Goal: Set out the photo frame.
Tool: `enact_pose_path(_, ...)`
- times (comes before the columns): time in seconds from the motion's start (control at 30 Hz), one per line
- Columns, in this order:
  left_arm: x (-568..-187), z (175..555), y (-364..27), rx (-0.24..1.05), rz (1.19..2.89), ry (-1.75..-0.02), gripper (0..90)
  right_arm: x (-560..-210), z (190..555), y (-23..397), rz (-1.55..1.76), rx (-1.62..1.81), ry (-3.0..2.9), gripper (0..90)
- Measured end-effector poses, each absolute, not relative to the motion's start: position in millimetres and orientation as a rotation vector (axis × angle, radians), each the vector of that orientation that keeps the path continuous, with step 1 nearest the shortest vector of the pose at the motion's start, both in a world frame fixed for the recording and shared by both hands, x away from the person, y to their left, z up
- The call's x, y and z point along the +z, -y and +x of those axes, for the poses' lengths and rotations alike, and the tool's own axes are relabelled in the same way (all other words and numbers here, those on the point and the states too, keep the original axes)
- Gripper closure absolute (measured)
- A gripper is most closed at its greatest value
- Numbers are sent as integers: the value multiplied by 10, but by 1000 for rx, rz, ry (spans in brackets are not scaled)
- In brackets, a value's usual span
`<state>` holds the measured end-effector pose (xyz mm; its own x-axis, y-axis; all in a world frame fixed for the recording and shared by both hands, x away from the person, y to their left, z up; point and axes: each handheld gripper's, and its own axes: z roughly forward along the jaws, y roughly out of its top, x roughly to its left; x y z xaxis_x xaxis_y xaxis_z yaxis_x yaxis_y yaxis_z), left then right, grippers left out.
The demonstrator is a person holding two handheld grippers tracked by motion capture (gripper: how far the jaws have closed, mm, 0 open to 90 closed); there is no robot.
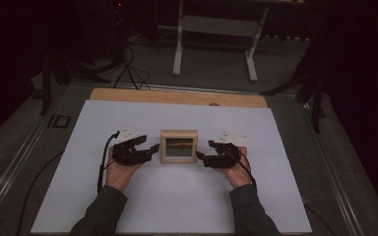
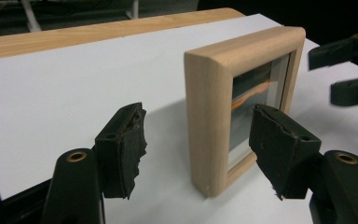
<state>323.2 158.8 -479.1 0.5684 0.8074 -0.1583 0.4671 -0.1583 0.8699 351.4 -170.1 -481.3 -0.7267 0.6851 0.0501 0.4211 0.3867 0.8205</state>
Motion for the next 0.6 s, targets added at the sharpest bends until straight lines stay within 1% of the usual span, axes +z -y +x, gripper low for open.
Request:
enact_pose_path(0.33, -4743, 3048, -1879, 441, 1764, -1086, 358, -4724, 3349, 1937, 950, 1273, -2300, 309)
enact_pose_path(0.6, -4714, 2895, -2037, 475, 1775, -1096, 358, -4683, 3253, 2245, 999, 1290, -2236, 309)
